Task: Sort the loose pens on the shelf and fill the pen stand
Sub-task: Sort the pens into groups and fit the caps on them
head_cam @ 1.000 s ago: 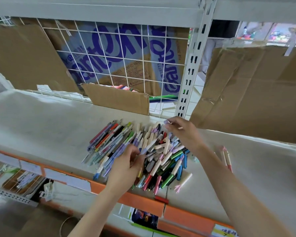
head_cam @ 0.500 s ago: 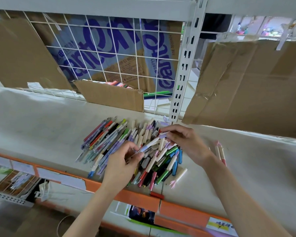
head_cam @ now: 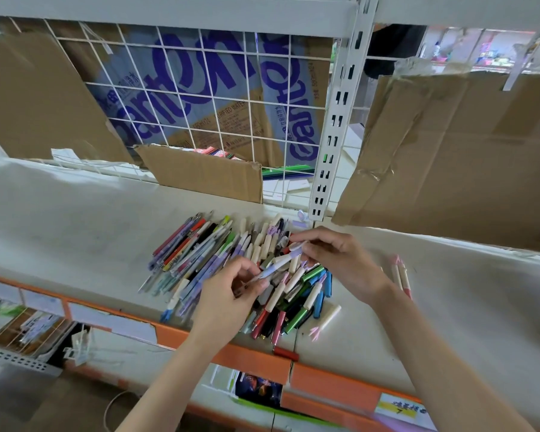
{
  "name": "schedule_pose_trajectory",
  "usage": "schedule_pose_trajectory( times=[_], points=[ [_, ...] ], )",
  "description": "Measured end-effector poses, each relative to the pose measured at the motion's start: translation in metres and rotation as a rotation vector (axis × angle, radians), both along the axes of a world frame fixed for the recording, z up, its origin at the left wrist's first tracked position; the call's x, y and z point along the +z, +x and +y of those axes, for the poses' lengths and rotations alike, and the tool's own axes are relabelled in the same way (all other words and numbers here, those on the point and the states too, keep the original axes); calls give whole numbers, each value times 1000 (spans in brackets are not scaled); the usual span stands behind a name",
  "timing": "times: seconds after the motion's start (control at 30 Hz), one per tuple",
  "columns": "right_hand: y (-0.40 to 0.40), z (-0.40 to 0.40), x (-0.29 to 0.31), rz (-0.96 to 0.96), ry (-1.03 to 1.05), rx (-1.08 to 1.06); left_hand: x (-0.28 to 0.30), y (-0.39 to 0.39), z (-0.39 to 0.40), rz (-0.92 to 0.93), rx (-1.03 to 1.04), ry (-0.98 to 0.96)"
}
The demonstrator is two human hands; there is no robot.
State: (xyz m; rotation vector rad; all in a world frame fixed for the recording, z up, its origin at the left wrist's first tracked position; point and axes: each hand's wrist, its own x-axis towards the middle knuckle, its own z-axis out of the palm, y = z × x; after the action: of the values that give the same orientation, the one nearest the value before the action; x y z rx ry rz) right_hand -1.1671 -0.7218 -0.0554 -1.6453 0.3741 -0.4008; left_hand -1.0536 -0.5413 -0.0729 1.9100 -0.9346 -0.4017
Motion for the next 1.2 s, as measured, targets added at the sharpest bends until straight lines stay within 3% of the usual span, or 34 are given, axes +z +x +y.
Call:
schedule_pose_trajectory(
  times=[0.07,0.2,0.27,0.37,0.5,0.6,0.8,1.07,1.2],
  points=[
    [0,2,1,-8,19,-2,3,-2,0,71,-40,18],
    [2,3,1,-46,129,-76,7,-2,-3,657,-139,-83],
    [4,5,1,-59,210,-117,7,-2,-3,740,-150,-97],
    [6,9,-2,-82,234,-212,10,-5,-5,666,-103,-47],
    [4,4,-4,-130,276,-443,5,2,-4,269,-76,112],
    [-6,-7,-10,-13,154,-458,2,8,3,319,-31,80],
    [-27,-14,-35,497,-446,-369,-5,11,7,353,38,67],
    [-31,-8,-37,472,-689,-386,-8,9,0,278,33,73],
    [-24,8,-34,666,-741,-314,-10,6,-1,223,23,83]
  ],
)
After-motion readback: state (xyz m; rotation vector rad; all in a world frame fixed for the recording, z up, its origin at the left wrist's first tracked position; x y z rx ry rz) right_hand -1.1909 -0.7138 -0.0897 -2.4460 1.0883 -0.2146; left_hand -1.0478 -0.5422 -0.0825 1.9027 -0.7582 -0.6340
